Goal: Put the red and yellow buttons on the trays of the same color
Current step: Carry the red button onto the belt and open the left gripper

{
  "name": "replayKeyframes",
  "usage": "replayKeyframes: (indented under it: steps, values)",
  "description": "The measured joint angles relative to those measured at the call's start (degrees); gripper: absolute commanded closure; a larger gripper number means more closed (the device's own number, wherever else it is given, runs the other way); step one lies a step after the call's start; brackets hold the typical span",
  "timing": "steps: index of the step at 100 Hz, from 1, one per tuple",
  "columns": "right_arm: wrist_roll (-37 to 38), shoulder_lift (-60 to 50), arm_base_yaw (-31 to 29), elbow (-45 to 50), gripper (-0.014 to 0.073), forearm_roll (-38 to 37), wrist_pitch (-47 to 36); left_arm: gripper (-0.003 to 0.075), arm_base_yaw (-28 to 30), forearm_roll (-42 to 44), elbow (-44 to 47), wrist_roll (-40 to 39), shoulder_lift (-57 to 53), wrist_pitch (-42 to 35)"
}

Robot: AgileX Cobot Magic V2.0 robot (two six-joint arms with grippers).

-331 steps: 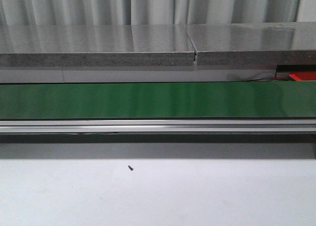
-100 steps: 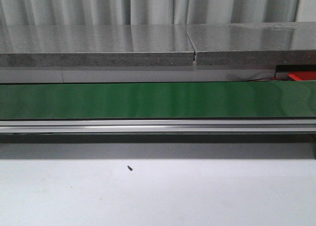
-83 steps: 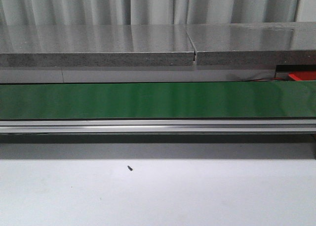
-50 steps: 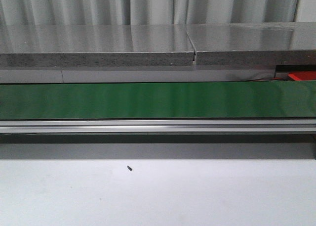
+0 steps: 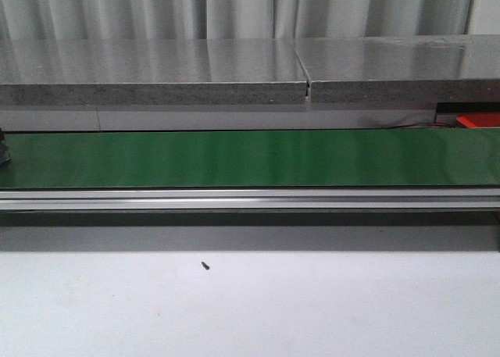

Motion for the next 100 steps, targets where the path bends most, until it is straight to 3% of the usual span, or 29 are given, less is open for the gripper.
replayKeyframes:
  steps: [44, 77, 100]
  values:
    - [0.00, 0.00, 0.00, 0.00, 0.0661, 0.00, 0.00, 0.0254, 0.00, 0.72, -8.02, 0.00, 7.88, 0.72]
    - [0.00, 0.00, 0.00, 0.00, 0.0661, 0.00, 0.00, 0.0522, 0.00, 0.82, -8.13, 0.02, 7.91, 0.72]
    - [0.00, 0.00, 0.00, 0.00, 0.0661, 0.00, 0.00, 0.0553, 0.00, 0.82, -8.13, 0.02, 7.91, 0.72]
